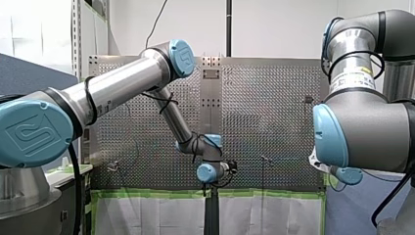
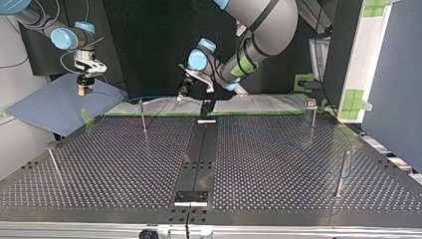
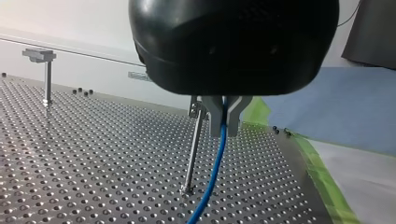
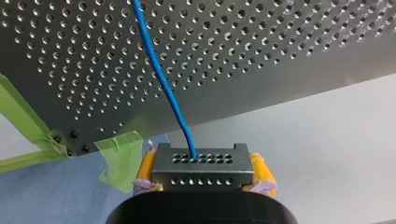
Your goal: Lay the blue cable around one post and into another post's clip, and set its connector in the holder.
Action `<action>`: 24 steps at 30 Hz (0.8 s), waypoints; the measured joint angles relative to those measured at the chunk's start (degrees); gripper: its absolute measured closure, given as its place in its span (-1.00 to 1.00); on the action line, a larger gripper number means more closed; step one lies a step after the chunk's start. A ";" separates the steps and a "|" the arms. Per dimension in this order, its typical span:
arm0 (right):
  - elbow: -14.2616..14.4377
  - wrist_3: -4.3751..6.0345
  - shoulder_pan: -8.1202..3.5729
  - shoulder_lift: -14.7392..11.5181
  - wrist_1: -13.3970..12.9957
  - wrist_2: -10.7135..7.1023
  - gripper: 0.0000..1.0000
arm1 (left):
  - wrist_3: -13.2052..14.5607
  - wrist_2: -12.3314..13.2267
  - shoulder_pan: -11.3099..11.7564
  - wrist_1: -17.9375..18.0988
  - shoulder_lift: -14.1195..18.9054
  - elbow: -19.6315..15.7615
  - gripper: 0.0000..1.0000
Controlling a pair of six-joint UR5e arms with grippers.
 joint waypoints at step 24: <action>-0.01 0.22 -0.02 0.06 -0.01 0.31 1.00 | 0.65 0.11 0.67 -1.23 0.00 0.57 1.00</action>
